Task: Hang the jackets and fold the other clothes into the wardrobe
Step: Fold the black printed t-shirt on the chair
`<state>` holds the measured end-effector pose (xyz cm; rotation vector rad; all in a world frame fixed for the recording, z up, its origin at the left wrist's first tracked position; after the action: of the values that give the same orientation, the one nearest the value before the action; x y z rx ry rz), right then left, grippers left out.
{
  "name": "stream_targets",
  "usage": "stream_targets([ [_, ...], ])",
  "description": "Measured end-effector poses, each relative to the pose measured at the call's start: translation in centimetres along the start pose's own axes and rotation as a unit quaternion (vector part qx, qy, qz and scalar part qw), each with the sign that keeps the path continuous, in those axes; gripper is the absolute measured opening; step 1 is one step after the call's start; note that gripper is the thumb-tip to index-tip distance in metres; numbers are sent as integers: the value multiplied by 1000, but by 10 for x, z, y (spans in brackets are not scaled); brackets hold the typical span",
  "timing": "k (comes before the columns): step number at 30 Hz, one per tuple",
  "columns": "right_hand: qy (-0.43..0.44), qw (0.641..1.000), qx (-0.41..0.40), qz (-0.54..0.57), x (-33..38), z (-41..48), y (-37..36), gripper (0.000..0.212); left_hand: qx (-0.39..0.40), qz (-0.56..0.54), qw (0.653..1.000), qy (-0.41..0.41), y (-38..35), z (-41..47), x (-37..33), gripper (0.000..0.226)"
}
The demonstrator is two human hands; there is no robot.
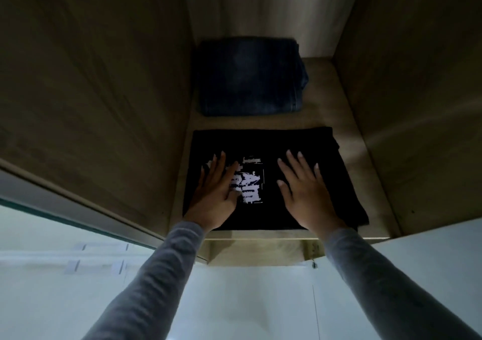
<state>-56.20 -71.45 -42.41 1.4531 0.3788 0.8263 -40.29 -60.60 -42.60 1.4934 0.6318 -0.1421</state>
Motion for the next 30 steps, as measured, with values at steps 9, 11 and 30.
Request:
stream_targets([
  [9,-95,993,10,-66,-26,-22,-6,74,33,110,993,9,-16,-40,17,85],
  [11,-113,990,13,-81,-25,-28,-4,77,78,126,988,37,-15,-48,14,93],
  [30,-98,995,4,-34,-34,-58,4,70,-46,85,992,79,-7,-61,28,79],
])
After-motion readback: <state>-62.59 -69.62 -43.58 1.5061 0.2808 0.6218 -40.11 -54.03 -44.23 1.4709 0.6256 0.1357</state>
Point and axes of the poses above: each hand's wrist, its own z-axis towards the middle knuckle, its own y-axis out of the back of the hand, x = y × z, the point moved 5 cm from there along z, towards the middle knuckle, and after that the axes turned 1 degree about -z, right-handed, at the moved point
